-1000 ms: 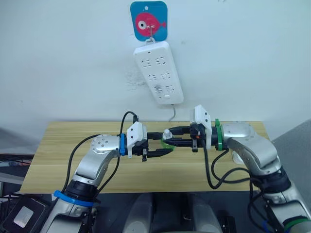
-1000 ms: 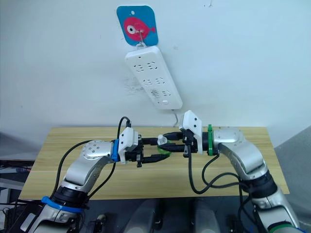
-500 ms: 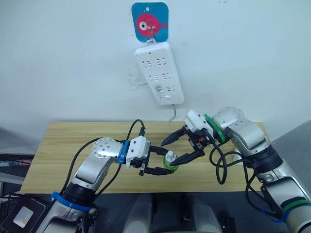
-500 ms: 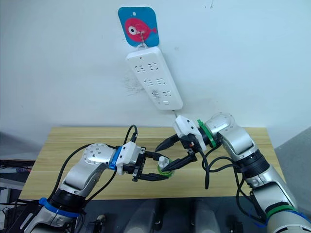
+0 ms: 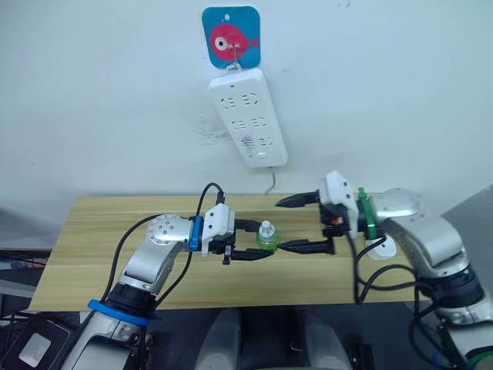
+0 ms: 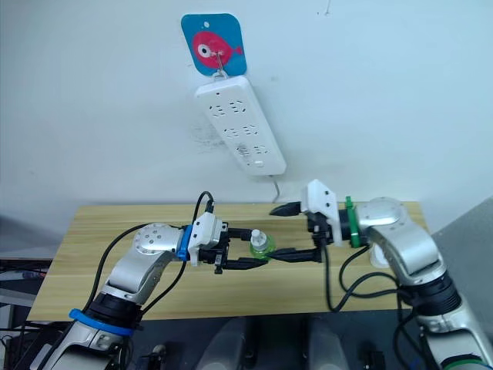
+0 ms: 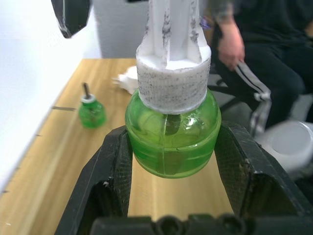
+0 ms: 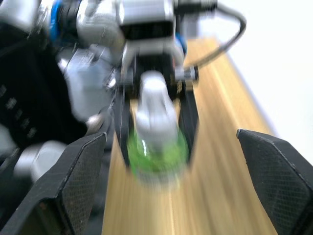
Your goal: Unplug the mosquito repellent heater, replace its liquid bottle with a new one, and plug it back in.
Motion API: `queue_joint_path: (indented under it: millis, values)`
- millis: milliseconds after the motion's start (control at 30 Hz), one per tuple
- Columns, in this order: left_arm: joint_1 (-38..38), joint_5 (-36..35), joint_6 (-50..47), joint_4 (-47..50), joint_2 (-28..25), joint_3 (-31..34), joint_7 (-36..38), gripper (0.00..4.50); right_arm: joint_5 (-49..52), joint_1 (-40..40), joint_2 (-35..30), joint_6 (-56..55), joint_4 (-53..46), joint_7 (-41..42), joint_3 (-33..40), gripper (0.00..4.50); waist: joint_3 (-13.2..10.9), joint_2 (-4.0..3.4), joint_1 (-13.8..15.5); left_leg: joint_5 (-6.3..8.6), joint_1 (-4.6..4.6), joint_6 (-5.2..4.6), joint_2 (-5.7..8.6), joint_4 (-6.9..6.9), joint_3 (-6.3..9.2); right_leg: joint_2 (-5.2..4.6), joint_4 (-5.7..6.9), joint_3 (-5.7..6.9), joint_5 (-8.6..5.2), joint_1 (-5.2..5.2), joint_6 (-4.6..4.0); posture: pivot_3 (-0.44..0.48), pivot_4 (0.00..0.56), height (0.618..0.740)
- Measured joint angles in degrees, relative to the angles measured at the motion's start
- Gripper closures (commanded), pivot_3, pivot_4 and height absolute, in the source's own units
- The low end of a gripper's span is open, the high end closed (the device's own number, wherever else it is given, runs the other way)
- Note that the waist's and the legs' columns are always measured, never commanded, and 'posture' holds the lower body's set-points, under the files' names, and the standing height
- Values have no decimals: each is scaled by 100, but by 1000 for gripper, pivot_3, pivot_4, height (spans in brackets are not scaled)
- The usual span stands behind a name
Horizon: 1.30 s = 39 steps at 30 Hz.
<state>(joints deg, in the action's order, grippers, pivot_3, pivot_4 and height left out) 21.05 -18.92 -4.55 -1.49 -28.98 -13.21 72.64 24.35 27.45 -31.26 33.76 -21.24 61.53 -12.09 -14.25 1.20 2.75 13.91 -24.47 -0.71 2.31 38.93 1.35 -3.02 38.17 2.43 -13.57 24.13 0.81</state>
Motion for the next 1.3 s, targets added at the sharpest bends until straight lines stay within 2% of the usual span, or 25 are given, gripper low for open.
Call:
queue_joint_path:
  millis: [200,300,433,700,800,967,1167,1300]
  values:
    - [16,10,0,-73,12,-2,4,2307,-289,-25,740,27,68,-903,-263,31,57,0,5,0,0,-1,2,0,0,1,-2,0,0,-2,0,110,167,740]
    - [76,10,0,-75,16,-2,6,2307,-370,39,815,-23,193,-1054,-292,31,61,0,19,0,0,-2,5,0,1,1,-3,0,0,-4,0,109,169,740]
    - [88,14,-26,-87,13,-2,3,2307,-398,5,610,-110,239,-1006,-265,31,64,-1,14,1,0,-3,4,0,1,3,-2,0,0,-3,0,110,169,740]
    - [111,57,-51,-131,-34,15,27,2307,-81,-517,-423,-10,54,-629,311,31,68,1,14,14,1,-27,4,0,-1,2,-3,-2,0,-5,0,110,169,740]
    - [111,56,-51,-131,-50,16,45,2307,190,-557,-484,137,-134,-564,474,31,72,2,-11,14,3,-27,-1,-1,-1,5,-1,-2,0,-4,0,108,173,740]
    - [115,57,-49,-134,-46,17,46,2307,215,-537,-23,157,-232,-671,38,31,77,4,-43,14,3,-27,-2,0,-1,7,-1,-3,0,-5,0,111,177,740]
    - [182,58,-48,-142,-26,18,46,2307,-94,-73,693,-46,249,-1081,-295,31,77,5,-59,9,3,-18,0,1,0,6,0,-4,0,-5,0,120,181,740]
    - [176,64,-49,-142,-28,18,33,2307,-287,32,814,-211,474,-1198,-349,31,77,5,-51,3,3,-8,2,1,0,6,-3,-5,0,-5,0,124,184,740]
